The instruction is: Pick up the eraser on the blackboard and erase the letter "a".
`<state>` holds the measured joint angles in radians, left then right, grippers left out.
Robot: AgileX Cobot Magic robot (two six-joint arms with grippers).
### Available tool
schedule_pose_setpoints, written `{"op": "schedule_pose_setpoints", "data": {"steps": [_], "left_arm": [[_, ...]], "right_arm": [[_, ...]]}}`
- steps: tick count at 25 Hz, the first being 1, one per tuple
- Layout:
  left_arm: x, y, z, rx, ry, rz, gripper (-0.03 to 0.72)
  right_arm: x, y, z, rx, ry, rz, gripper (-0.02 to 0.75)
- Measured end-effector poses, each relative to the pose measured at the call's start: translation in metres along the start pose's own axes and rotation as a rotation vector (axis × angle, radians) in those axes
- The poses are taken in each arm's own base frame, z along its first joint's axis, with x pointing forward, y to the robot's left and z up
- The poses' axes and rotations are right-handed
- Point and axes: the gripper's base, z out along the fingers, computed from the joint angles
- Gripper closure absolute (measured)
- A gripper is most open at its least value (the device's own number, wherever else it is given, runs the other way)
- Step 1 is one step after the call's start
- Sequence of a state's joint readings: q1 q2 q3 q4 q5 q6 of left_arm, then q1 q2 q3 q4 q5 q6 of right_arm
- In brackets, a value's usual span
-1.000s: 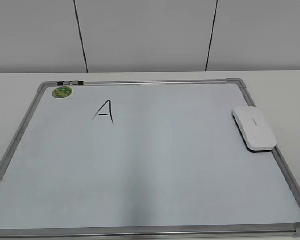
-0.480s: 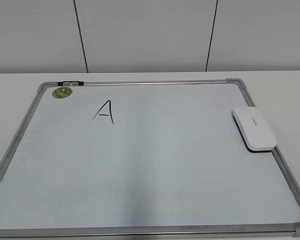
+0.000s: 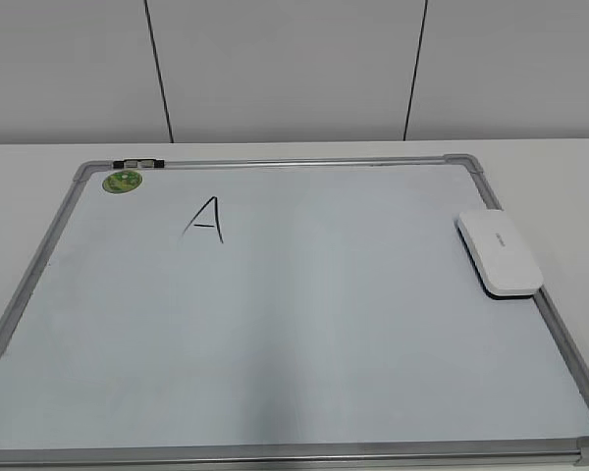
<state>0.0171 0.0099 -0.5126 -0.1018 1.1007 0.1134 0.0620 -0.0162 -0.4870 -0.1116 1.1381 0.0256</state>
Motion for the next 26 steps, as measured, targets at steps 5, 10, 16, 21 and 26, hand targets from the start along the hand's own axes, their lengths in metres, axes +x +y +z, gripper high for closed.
{"op": "schedule_pose_setpoints", "data": {"steps": [5, 10, 16, 21, 26], "left_arm": [[0.0000, 0.0000, 0.0000, 0.000, 0.000, 0.000, 0.295], [0.0001, 0.0000, 0.0000, 0.000, 0.001, 0.000, 0.299], [0.0001, 0.0000, 0.0000, 0.000, 0.001, -0.002, 0.300], [0.0001, 0.0000, 0.0000, 0.000, 0.001, -0.001, 0.300], [0.0001, 0.0000, 0.0000, 0.000, 0.001, -0.001, 0.300]], "right_arm": [[0.0000, 0.0000, 0.0000, 0.000, 0.000, 0.000, 0.149], [0.0000, 0.0000, 0.0000, 0.000, 0.000, 0.000, 0.149], [0.0000, 0.0000, 0.0000, 0.000, 0.000, 0.000, 0.150], [0.0000, 0.0000, 0.0000, 0.000, 0.000, 0.000, 0.149], [0.0000, 0.0000, 0.0000, 0.000, 0.000, 0.000, 0.149]]}}
